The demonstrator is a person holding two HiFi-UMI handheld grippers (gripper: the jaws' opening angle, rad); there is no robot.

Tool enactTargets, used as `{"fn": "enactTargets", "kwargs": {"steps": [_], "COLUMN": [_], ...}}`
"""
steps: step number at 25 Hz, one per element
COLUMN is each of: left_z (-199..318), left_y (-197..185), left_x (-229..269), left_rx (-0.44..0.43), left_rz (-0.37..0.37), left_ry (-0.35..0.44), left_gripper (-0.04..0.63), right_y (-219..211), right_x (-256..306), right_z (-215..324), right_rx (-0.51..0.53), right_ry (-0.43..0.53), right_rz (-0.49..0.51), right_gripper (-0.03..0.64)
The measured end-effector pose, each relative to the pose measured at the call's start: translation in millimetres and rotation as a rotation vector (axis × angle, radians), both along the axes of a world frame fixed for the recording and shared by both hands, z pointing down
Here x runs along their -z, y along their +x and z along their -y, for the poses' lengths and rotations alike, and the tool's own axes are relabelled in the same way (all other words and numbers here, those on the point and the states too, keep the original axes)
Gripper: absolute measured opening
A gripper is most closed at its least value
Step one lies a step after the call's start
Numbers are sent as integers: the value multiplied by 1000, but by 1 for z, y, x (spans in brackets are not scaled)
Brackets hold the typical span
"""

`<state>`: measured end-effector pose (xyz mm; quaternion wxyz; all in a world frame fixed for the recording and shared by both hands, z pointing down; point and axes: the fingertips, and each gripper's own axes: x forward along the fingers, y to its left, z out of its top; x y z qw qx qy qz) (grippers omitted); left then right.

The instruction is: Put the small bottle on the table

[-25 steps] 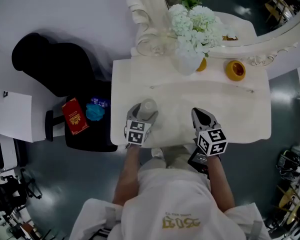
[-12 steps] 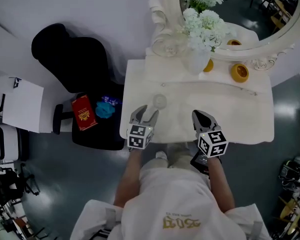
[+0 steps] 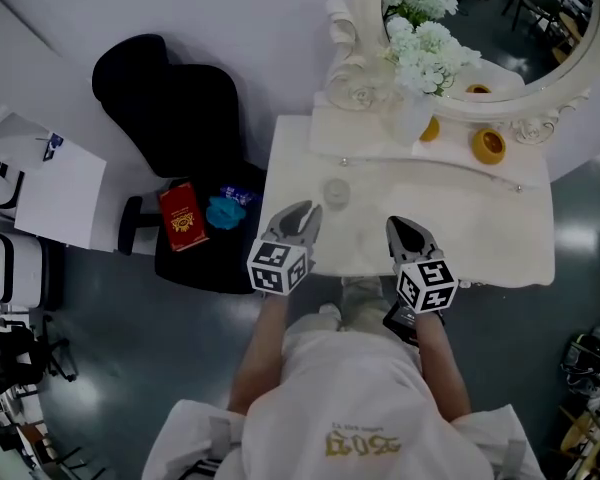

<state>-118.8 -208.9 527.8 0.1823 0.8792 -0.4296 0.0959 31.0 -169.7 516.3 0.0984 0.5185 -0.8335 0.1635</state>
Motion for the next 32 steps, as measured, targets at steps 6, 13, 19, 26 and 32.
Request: {"fn": "enactTargets", "kwargs": {"steps": [6, 13, 19, 26, 32], "left_z": [-8, -13, -12, -11, -10], "left_y": [1, 7, 9, 11, 9], "left_x": [19, 13, 10, 9, 4], "left_rx": [-20, -50, -47, -55, -49], "left_rz": [-10, 35, 51, 52, 63], "left_ry": [41, 31, 31, 29, 17], "left_gripper": [15, 14, 15, 14, 15], "right_y": [-4, -3, -2, 1, 0], "right_x": [5, 6, 6, 4, 4], "right_z": [-5, -8, -8, -9, -8], "right_rx": [-1, -3, 0, -7, -8], "right_ry": [16, 19, 17, 9, 9], "right_rz": [4, 3, 3, 8, 13], "right_gripper": [12, 12, 12, 12, 12]}}
